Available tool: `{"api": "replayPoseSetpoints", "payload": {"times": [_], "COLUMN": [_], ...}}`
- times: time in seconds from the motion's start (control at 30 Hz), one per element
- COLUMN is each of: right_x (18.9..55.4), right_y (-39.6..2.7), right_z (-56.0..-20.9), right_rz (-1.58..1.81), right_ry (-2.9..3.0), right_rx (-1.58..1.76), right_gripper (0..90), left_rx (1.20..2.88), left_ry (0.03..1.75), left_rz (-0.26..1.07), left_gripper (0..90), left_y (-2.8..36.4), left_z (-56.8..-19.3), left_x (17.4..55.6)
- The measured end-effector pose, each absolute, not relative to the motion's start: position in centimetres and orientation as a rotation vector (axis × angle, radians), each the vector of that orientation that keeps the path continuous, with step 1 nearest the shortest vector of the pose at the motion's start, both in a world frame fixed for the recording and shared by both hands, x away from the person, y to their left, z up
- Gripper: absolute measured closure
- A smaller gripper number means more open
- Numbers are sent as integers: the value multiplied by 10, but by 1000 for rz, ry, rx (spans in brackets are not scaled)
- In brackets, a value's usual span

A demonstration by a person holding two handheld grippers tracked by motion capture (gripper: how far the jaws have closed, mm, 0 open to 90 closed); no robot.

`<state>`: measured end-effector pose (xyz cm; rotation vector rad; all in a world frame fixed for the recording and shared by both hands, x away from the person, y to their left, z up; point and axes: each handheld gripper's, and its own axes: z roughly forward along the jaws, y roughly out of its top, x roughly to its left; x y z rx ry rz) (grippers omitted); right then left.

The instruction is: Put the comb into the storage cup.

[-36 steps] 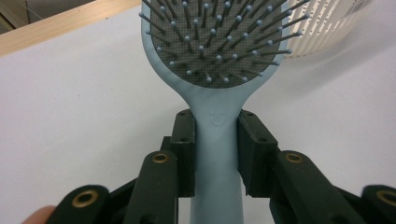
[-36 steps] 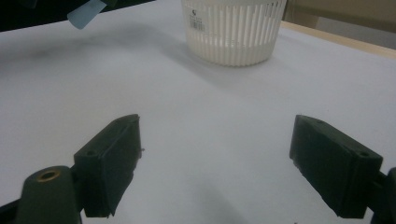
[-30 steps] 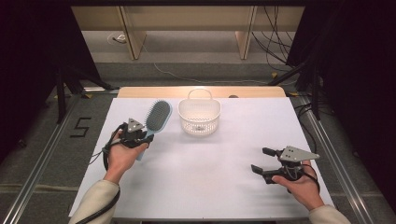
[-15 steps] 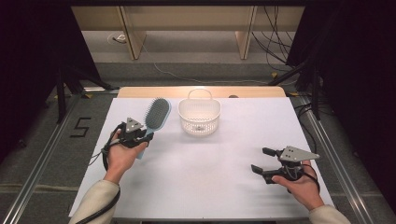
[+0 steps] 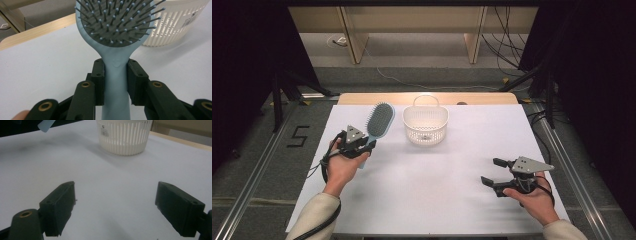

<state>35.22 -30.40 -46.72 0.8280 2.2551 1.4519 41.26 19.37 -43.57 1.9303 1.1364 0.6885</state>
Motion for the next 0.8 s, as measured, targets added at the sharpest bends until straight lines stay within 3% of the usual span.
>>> {"api": "replayPoseSetpoints", "payload": {"times": [0.8], "right_x": [352], "right_y": [-304], "right_z": [-467], "right_rz": [1459], "right_ry": [2252], "right_rx": [834], "right_gripper": [173], "left_rx": [1813], "left_ry": [1097], "left_rz": [696], "left_gripper": [699], "left_y": [194], "left_z": [-430], "left_x": [412]}}
